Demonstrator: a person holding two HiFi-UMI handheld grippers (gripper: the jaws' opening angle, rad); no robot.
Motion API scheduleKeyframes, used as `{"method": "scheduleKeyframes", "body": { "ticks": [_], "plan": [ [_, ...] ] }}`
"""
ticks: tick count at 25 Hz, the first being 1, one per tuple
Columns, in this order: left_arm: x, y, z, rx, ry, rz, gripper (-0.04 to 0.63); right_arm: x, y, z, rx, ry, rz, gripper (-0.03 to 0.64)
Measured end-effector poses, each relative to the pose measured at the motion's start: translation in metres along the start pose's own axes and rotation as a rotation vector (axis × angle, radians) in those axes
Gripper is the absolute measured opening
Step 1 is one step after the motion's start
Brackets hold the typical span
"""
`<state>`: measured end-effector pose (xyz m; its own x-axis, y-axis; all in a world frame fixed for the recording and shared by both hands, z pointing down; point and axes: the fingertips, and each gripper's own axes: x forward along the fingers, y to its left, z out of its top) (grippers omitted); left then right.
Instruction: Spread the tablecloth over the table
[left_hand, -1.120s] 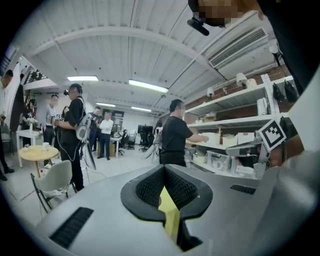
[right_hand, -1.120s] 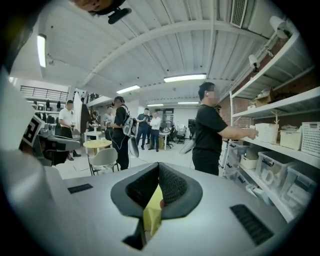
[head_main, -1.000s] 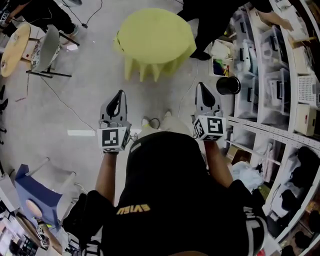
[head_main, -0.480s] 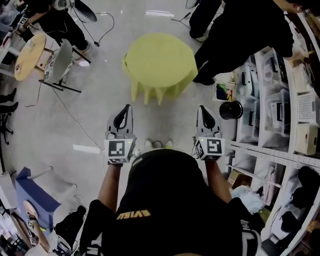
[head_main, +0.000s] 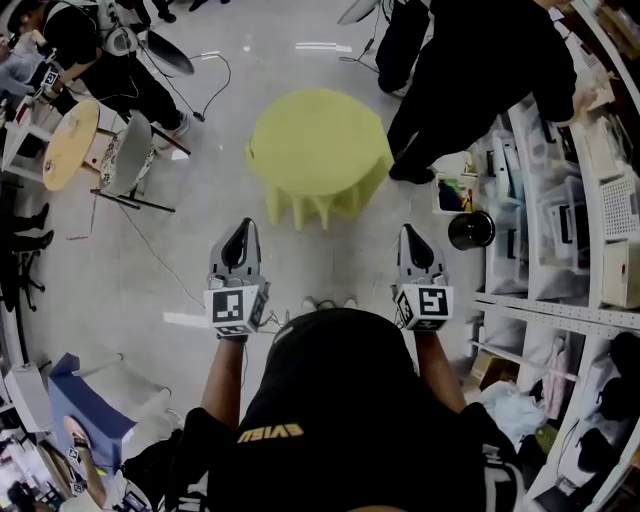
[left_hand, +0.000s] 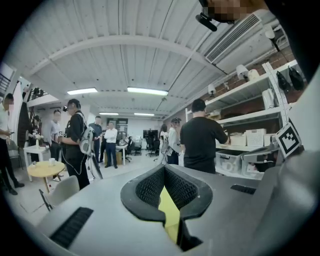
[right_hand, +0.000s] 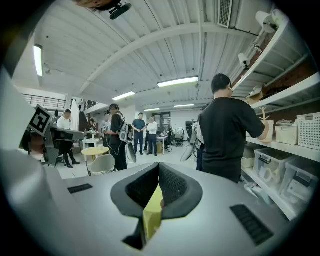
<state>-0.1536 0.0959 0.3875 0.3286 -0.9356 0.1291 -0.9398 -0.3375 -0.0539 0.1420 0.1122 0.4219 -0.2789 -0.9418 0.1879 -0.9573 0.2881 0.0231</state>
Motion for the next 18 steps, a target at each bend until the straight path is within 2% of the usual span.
{"method": "scheduleKeyframes", "body": {
  "ticks": [5,9,18],
  "plan": [
    [0.0,-0.005,-0.012,-0.067,0.026,0.003,0.018,0.0,-0.007,-0.001,-0.002,-0.02,0.015,0.003],
    [-0.005,-0.005,-0.016,-0.058,0.045,0.018,0.018,0.001,-0.009,0.001,0.023,-0.012,0.012,0.003],
    [-0.005,-0.014,-0.013,-0.044,0.032,0.029,0.018,0.002,-0.003,-0.003,-0.031,-0.009,0.071,0.003]
  ]
}}
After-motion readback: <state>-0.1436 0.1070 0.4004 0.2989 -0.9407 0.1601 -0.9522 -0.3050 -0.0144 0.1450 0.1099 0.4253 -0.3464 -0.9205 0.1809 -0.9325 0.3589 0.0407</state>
